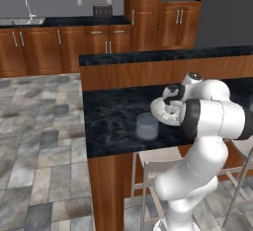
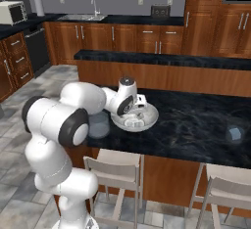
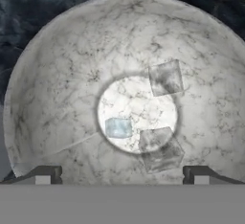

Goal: There are four ice cubes in the ice bowl. Place two ice cubes in each glass of water.

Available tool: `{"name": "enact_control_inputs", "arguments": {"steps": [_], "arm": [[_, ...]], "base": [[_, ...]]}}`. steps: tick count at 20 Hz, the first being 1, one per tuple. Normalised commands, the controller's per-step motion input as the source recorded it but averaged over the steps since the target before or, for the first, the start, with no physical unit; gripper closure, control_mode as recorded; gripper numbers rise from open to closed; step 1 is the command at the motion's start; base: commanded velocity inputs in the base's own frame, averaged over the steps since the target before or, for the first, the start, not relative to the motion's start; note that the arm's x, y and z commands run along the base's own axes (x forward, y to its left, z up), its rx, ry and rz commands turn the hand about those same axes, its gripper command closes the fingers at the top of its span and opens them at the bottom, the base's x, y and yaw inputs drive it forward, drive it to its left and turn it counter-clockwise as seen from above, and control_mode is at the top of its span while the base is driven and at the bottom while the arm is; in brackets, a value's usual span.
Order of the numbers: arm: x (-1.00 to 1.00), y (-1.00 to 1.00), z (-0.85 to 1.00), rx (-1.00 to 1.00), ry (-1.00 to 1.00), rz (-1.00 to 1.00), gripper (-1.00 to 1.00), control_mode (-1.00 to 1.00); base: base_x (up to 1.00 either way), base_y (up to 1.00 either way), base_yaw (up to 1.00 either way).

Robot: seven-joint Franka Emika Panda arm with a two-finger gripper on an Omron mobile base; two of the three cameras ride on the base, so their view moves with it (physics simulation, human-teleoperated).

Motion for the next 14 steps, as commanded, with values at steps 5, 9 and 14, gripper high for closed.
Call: {"name": "enact_control_inputs", "arguments": {"steps": [5, 9, 14], "arm": [[0.16, -0.07, -0.25, 0.0, 0.0, 0.0, -1.0, -1.0], [0.21, -0.18, -0.19, 0.0, 0.0, 0.0, -1.0, -1.0], [0.34, -0.09, -0.08, 0.0, -0.03, 0.0, -1.0, -1.0]], "base": [[0.0, 0.0, 0.0], [0.0, 0.0, 0.0], [0.0, 0.0, 0.0]]}}
